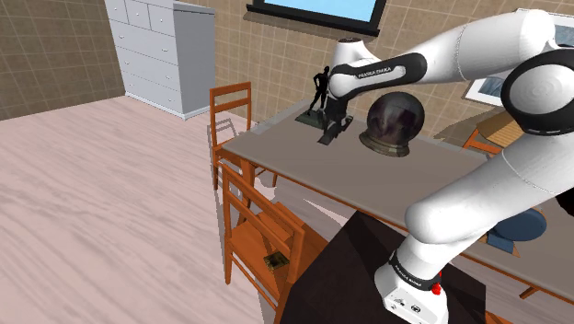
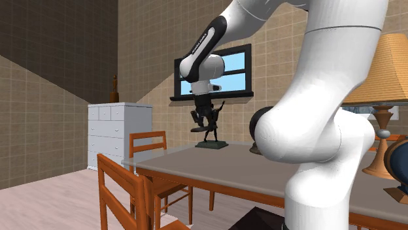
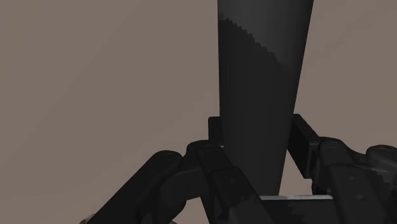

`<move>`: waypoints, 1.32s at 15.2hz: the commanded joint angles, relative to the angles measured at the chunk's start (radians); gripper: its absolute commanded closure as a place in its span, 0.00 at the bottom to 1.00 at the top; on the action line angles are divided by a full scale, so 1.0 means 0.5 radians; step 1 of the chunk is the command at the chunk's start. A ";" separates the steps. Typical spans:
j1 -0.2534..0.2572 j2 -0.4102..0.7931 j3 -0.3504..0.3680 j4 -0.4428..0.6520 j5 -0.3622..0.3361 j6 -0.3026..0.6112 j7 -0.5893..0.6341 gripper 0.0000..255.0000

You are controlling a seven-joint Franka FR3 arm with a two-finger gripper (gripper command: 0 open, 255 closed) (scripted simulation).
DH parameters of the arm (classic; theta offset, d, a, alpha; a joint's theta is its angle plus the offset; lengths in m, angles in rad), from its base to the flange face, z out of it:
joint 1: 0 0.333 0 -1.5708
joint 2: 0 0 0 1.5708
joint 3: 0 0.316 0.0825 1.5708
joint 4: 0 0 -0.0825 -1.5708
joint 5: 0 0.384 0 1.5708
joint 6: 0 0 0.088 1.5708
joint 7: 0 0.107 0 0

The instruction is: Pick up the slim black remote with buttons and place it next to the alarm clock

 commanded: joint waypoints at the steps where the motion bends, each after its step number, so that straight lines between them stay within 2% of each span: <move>1: 0.001 -0.011 -0.003 0.045 0.008 -0.055 -0.014 1.00; 15: 0.004 -0.062 -0.016 0.372 0.042 -0.425 -0.094 1.00; 16: 0.004 -0.062 -0.016 0.375 0.042 -0.428 -0.095 1.00; 20: -0.034 -0.286 -0.144 0.157 0.055 -0.403 -0.270 1.00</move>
